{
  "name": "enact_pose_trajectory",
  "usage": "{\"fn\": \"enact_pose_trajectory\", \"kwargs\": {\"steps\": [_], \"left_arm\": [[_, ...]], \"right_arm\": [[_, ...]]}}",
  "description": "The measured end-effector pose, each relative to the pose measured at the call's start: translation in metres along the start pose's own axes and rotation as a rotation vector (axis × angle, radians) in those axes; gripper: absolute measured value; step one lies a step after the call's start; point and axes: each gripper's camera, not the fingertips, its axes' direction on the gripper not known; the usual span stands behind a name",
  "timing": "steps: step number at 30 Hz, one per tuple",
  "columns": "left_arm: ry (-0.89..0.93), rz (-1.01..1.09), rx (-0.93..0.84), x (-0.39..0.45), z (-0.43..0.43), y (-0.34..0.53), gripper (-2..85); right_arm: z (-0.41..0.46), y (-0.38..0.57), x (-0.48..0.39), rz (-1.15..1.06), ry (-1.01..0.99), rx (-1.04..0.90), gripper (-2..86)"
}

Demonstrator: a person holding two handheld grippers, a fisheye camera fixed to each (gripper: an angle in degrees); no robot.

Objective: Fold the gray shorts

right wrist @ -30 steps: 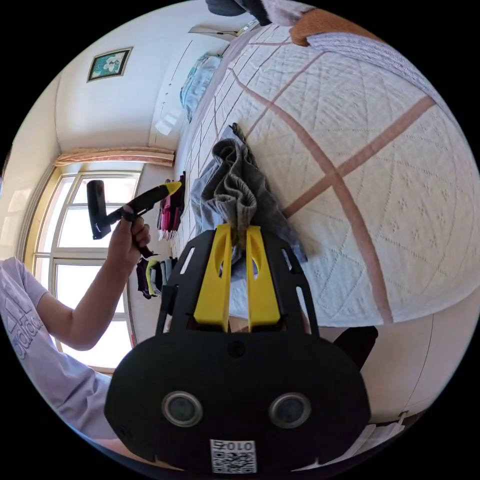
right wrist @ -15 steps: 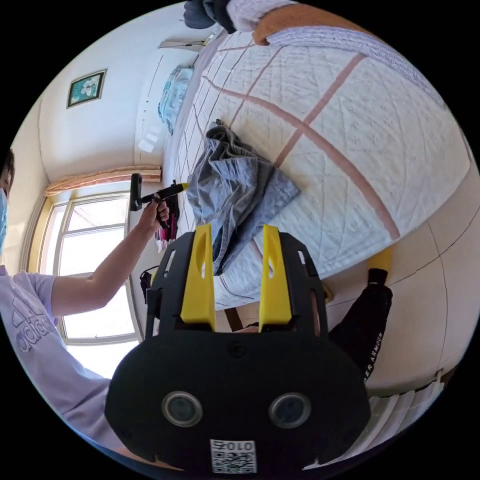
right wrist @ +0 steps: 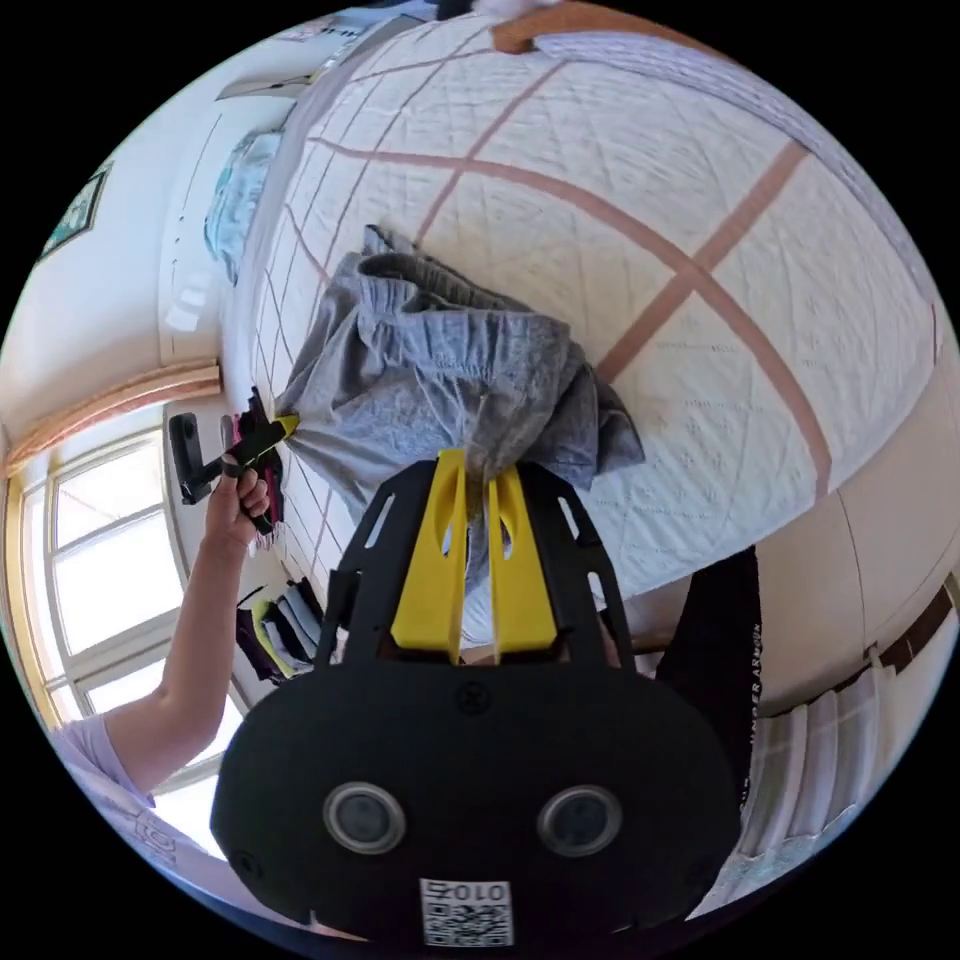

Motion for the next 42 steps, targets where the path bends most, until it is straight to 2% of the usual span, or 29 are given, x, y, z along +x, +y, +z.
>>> {"fn": "enact_pose_trajectory", "kwargs": {"steps": [3,5,7,10,15,20,24,26,30,31,33,38,42], "left_arm": [[0.028,-0.096,0.057,-0.034,-0.023,0.034,2.0],[0.032,-0.193,0.099,-0.058,-0.033,0.065,1.9],[0.093,-0.301,0.18,-0.088,-0.038,0.116,1.9],[0.162,-0.33,0.214,-0.108,-0.03,0.157,2.3],[0.154,-0.246,0.27,-0.118,-0.027,0.165,4.1],[0.169,-0.194,0.231,-0.14,-0.015,0.163,6.4],[0.205,-0.165,0.177,-0.153,-0.007,0.164,6.8],[0.216,-0.139,0.132,-0.153,-0.001,0.161,6.4],[0.211,-0.177,0.069,-0.155,0.006,0.158,4.6],[0.228,-0.206,0.08,-0.157,0.002,0.159,4.3],[0.312,-0.234,0.163,-0.159,-0.014,0.161,4.0],[0.464,-0.193,0.39,-0.144,-0.083,0.143,3.7],[0.505,-0.051,0.584,-0.111,-0.156,0.103,3.6]], "right_arm": [[0.001,-0.028,-0.047,-0.237,0.106,-0.016,5.2],[0.024,-0.06,-0.082,-0.397,0.123,-0.148,5.4],[0.04,-0.075,-0.1,-0.445,0.129,-0.227,5.6],[0.045,-0.071,-0.111,-0.518,0.173,-0.174,7.2],[0.032,-0.01,-0.084,-0.507,0.049,-0.004,11.0],[0.093,0.076,-0.08,-0.55,0.091,-0.161,11.6],[0.123,0.076,-0.094,-0.53,0.123,-0.146,11.0],[0.138,0.064,-0.102,-0.489,0.228,-0.169,8.3],[0.135,0.056,-0.113,-0.565,0.225,-0.268,6.0],[0.126,0.048,-0.115,-0.575,0.173,-0.329,5.6],[0.096,0.028,-0.121,-0.598,0.091,-0.336,5.4],[-0.064,-0.067,-0.175,-0.755,-0.066,-0.1,5.2],[-0.148,-0.096,-0.232,-0.93,-0.035,0.026,5.2]]}}
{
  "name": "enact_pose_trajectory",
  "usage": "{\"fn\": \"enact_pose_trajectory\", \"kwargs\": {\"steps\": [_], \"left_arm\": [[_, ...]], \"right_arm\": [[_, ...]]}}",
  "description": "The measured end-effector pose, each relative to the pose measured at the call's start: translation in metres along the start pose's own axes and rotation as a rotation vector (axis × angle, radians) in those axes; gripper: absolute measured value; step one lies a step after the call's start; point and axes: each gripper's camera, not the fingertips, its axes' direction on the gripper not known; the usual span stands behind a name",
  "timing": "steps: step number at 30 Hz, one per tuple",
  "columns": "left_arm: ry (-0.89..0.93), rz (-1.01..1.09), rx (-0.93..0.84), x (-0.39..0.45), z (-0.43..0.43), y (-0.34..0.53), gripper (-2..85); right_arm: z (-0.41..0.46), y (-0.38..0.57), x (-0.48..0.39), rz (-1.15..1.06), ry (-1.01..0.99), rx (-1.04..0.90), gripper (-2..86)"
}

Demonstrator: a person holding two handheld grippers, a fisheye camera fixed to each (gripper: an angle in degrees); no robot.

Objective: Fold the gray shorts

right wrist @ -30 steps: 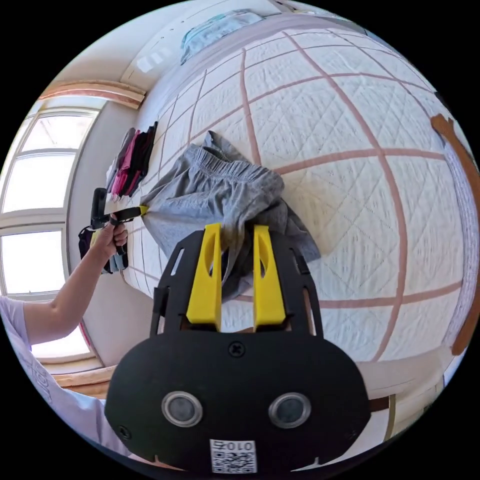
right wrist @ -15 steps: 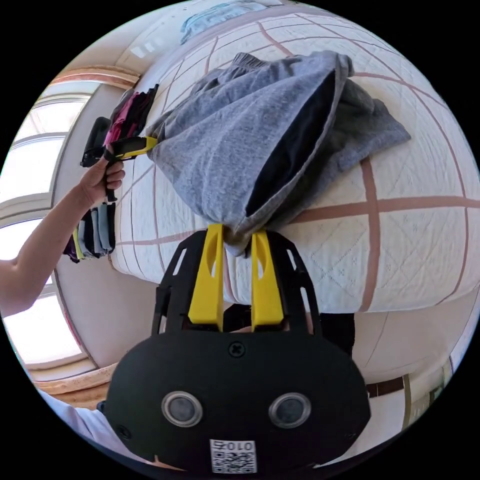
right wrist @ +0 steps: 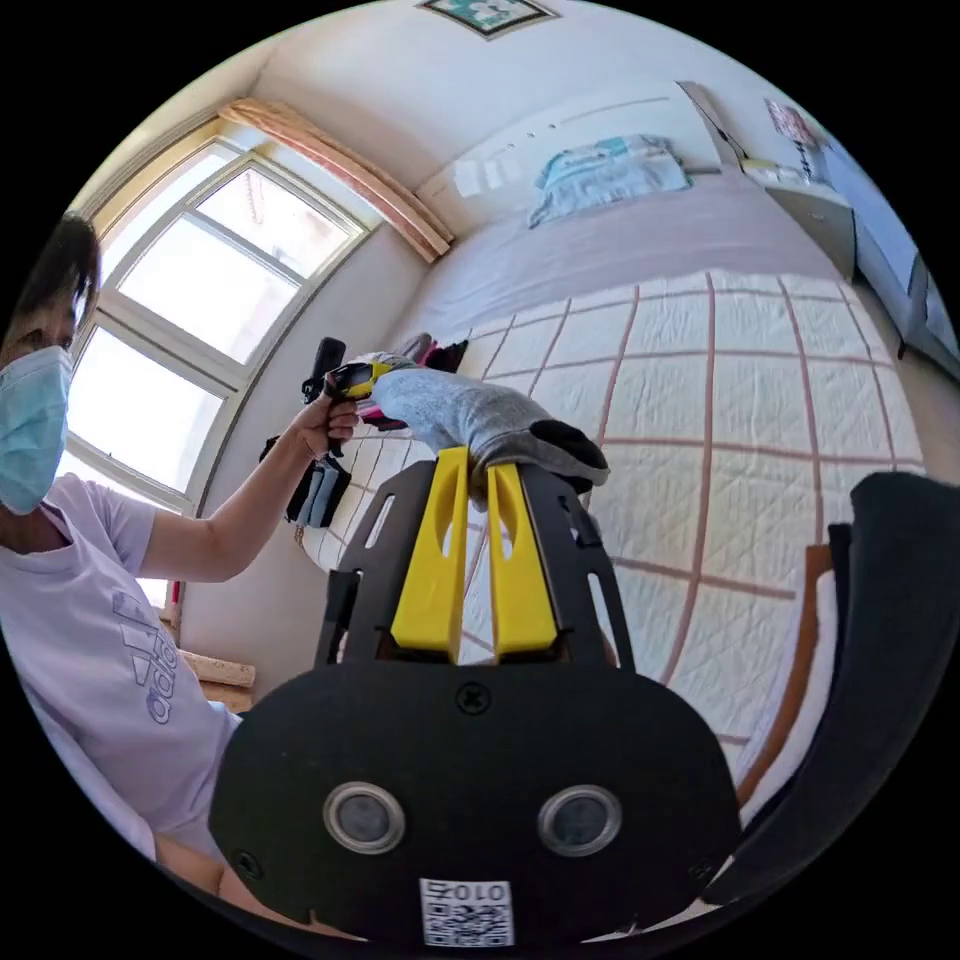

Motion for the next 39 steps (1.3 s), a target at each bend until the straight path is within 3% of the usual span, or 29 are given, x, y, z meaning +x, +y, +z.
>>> {"fn": "enact_pose_trajectory", "kwargs": {"steps": [3,8,12,15,17,19,23,28,31,39], "left_arm": [[0.015,0.097,0.072,0.041,-0.016,-0.025,3.4],[-0.079,0.051,-0.048,0.056,-0.005,-0.001,3.3],[-0.082,-0.175,-0.164,0.004,0.04,0.075,3.2],[-0.08,-0.424,-0.276,-0.067,0.094,0.159,3.4],[-0.036,-0.585,-0.274,-0.102,0.12,0.213,3.7],[0.019,-0.652,-0.16,-0.115,0.127,0.258,3.9],[-0.024,-0.556,-0.082,-0.09,0.123,0.266,4.8],[-0.394,-0.481,-0.198,-0.046,0.101,0.24,7.1],[-0.548,-0.313,-0.196,-0.015,0.096,0.202,8.2],[-0.526,-0.076,-0.245,0.002,0.173,0.09,8.8]], "right_arm": [[-0.037,-0.015,-0.018,-0.098,0.005,0.061,5.3],[-0.02,0.029,-0.012,-0.07,-0.009,0.018,5.4],[0.041,0.101,0.013,-0.032,0.029,-0.103,5.4],[0.115,0.177,0.059,0.19,-0.017,-0.312,5.3],[0.141,0.216,0.07,0.275,-0.043,-0.367,5.2],[0.137,0.221,0.063,0.27,-0.046,-0.34,5.2],[0.127,0.215,0.045,0.205,-0.009,-0.328,5.3],[0.129,0.215,0.041,0.205,0.045,-0.451,6.4],[0.097,0.203,0.031,0.2,0.151,-0.35,7.8],[0.099,0.073,0.041,0.19,0.234,-0.164,10.6]]}}
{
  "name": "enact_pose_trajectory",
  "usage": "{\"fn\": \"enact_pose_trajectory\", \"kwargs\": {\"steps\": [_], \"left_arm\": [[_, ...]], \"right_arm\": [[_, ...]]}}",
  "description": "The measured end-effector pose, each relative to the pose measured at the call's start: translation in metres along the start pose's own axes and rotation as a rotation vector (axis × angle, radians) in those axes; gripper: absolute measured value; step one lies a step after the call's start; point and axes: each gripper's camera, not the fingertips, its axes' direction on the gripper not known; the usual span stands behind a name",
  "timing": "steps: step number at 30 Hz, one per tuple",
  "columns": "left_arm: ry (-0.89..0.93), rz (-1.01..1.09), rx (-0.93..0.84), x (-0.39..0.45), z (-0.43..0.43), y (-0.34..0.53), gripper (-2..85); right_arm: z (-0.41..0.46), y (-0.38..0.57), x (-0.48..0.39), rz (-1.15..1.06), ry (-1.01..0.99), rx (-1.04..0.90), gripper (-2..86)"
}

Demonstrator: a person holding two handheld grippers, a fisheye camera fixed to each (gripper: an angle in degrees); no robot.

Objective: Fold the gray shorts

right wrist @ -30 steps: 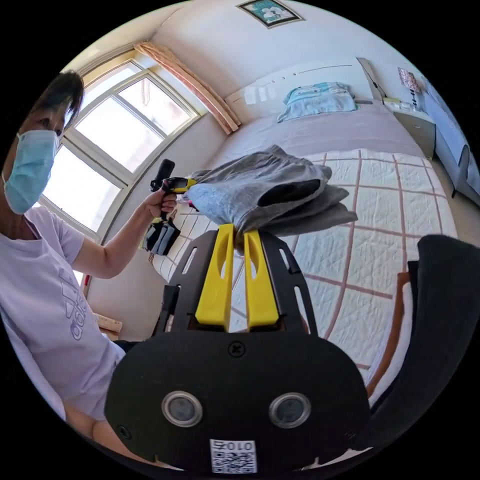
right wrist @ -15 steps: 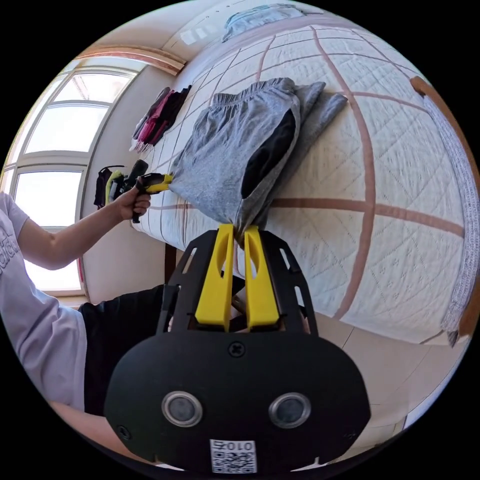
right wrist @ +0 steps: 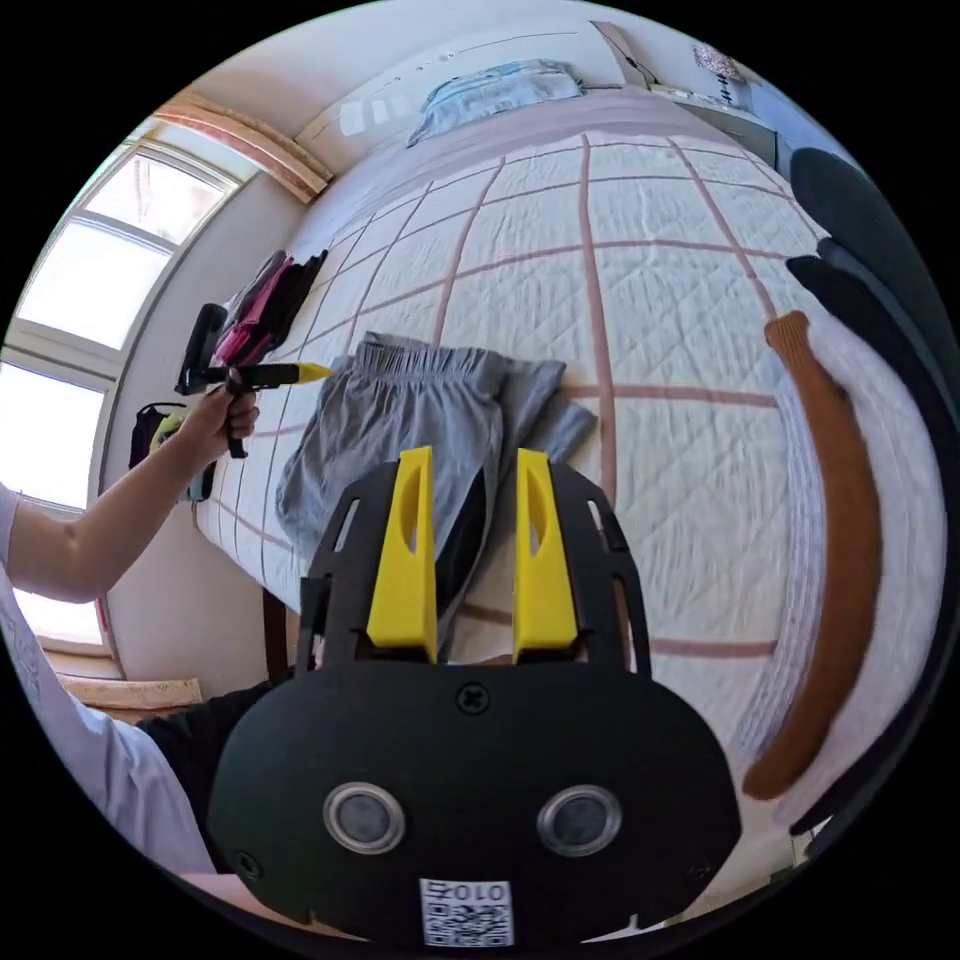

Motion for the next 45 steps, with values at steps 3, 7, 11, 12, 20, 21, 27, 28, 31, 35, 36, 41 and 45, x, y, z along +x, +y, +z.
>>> {"fn": "enact_pose_trajectory", "kwargs": {"steps": [3,7,11,12,20,21,27,28,31,35,36,41,45], "left_arm": [[-0.04,0.021,-0.047,0.02,0.022,-0.026,8.2],[-0.086,0.071,-0.053,0.048,0.03,-0.032,6.1],[-0.101,0.139,0.016,0.07,0.017,-0.017,5.0],[-0.071,0.146,0.021,0.073,0.017,-0.011,4.7],[-0.122,0.172,0.018,0.09,0.023,0.008,6.2],[-0.152,0.173,0.067,0.096,0.016,0.005,6.6],[-0.178,0.103,-0.041,0.099,0.035,-0.019,6.2],[-0.188,0.097,-0.043,0.1,0.037,-0.019,5.7],[-0.135,0.163,0.023,0.113,0.027,-0.012,4.8],[-0.057,0.235,0.132,0.127,0.009,0.005,4.1],[-0.057,0.232,0.147,0.127,0.008,0.008,4.0],[0.018,0.305,0.157,0.126,0.015,0.001,3.6],[0.229,0.594,0.151,0.166,0.002,-0.002,3.4]], "right_arm": [[0.021,-0.048,0.0,0.024,-0.018,0.017,10.1],[0.054,-0.077,-0.023,-0.003,-0.001,-0.125,7.2],[0.031,-0.054,-0.056,-0.083,0.099,-0.078,6.1],[0.029,-0.051,-0.057,-0.09,0.082,-0.075,6.1],[0.014,-0.073,-0.037,0.105,0.182,-0.072,8.2],[0.018,-0.077,-0.039,0.102,0.191,-0.085,8.5],[0.042,-0.097,-0.085,0.04,0.387,-0.16,6.0],[0.038,-0.096,-0.095,0.022,0.424,-0.143,5.3],[0.024,-0.088,-0.107,-0.01,0.442,-0.121,4.4],[-0.004,-0.073,-0.085,0.084,0.276,-0.043,4.3],[-0.002,-0.071,-0.077,0.103,0.246,-0.043,4.3],[0.006,-0.067,-0.038,0.175,0.203,-0.069,5.4],[-0.007,-0.064,-0.059,0.092,0.378,-0.017,5.5]]}}
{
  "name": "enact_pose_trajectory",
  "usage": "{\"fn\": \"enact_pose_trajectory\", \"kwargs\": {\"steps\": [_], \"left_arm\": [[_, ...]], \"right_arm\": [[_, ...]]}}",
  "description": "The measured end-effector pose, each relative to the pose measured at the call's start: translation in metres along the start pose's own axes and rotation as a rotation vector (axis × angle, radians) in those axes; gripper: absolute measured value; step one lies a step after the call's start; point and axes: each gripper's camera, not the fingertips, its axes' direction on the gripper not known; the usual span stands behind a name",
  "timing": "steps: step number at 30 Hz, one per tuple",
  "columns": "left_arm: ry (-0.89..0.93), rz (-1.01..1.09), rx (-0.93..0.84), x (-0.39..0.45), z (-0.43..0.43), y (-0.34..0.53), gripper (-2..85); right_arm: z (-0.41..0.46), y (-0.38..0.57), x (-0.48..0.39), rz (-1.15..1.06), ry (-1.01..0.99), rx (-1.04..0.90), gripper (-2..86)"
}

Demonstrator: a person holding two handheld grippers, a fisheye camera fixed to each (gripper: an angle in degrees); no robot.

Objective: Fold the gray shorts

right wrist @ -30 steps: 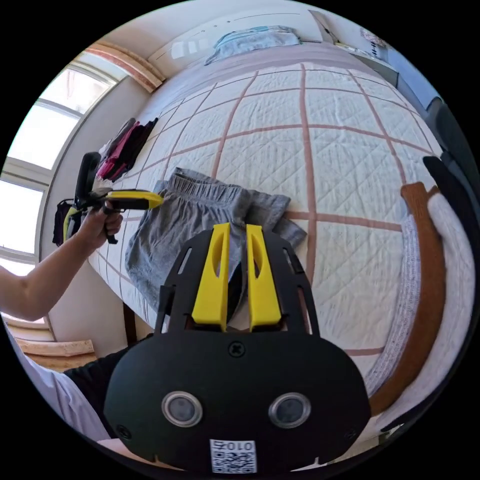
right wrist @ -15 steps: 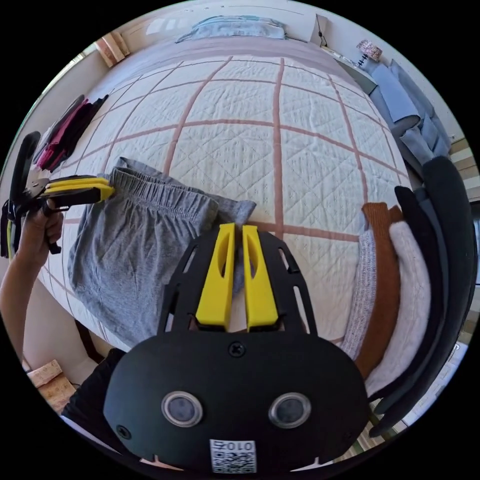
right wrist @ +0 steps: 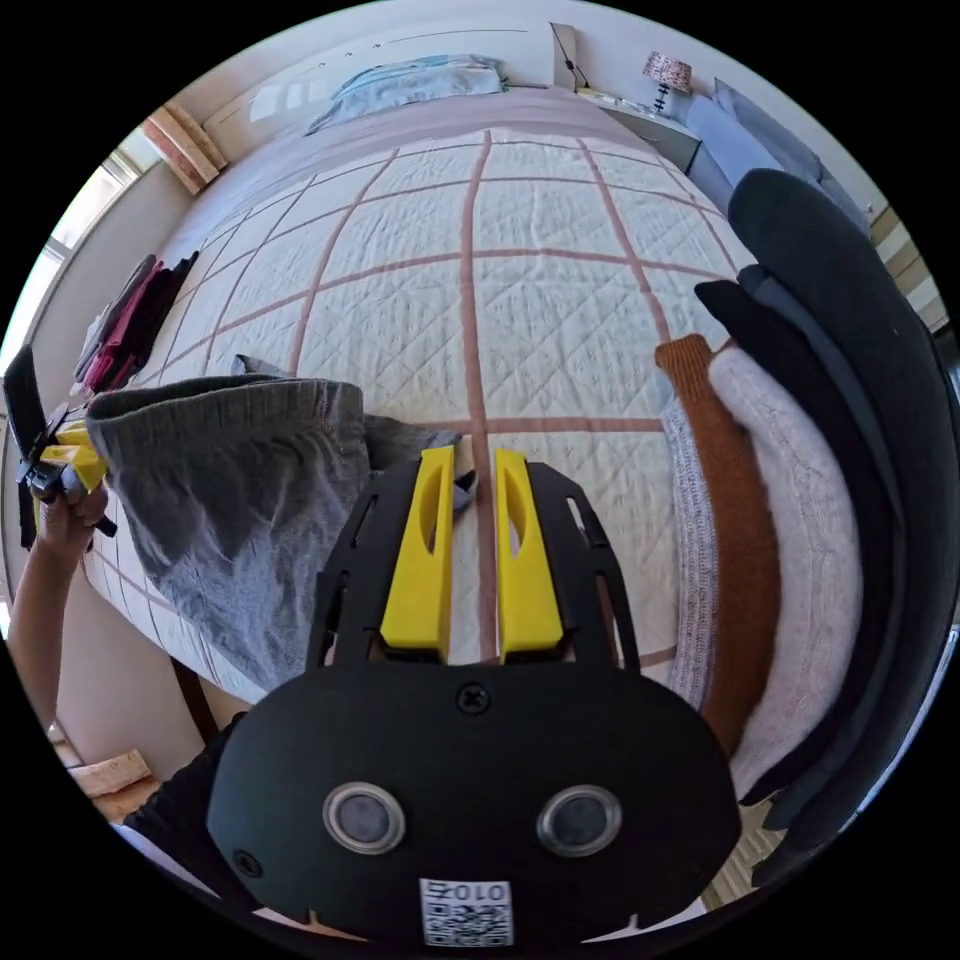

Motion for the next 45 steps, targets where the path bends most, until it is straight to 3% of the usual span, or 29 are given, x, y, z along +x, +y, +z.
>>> {"fn": "enact_pose_trajectory", "kwargs": {"steps": [3,7,12,20,24,26,29,31,34,39,42,45], "left_arm": [[0.225,0.147,-0.034,0.028,0.005,-0.008,3.3],[0.587,0.206,-0.242,0.046,0.041,0.009,3.2],[0.667,0.162,-0.495,0.049,0.084,0.04,3.3],[0.78,0.132,-0.499,0.043,0.081,0.046,3.1],[0.731,0.149,-0.457,0.03,0.066,0.03,3.3],[0.676,0.178,-0.385,0.022,0.05,0.013,3.4],[0.538,0.212,-0.236,0.0,0.016,-0.015,3.6],[0.245,0.061,-0.214,-0.039,0.002,-0.022,3.9],[-0.006,-0.218,-0.259,-0.092,-0.003,0.001,4.3],[0.005,-0.38,-0.185,-0.099,-0.02,0.04,4.2],[0.026,-0.419,-0.171,-0.095,-0.016,0.054,3.5],[0.054,-0.415,-0.169,-0.093,-0.009,0.055,2.4]], "right_arm": [[-0.004,0.002,-0.004,-0.065,-0.065,0.014,5.1],[-0.002,-0.001,-0.002,-0.102,-0.206,0.006,5.2],[0.016,-0.006,-0.007,-0.119,-0.192,-0.075,6.6],[0.034,0.021,0.004,-0.015,-0.191,-0.164,7.7],[0.035,0.034,0.015,0.028,-0.211,-0.124,7.9],[0.029,0.033,0.019,-0.01,-0.35,-0.071,8.0],[0.032,0.034,0.027,0.006,-0.357,-0.055,8.2],[0.031,0.036,0.036,0.033,-0.336,-0.019,8.8],[0.028,0.041,0.051,0.078,-0.369,0.04,10.4],[0.044,0.047,0.068,0.1,-0.415,-0.014,11.4],[0.049,0.041,0.076,0.131,-0.57,-0.01,11.3],[0.072,0.025,0.08,0.151,-0.694,-0.131,11.5]]}}
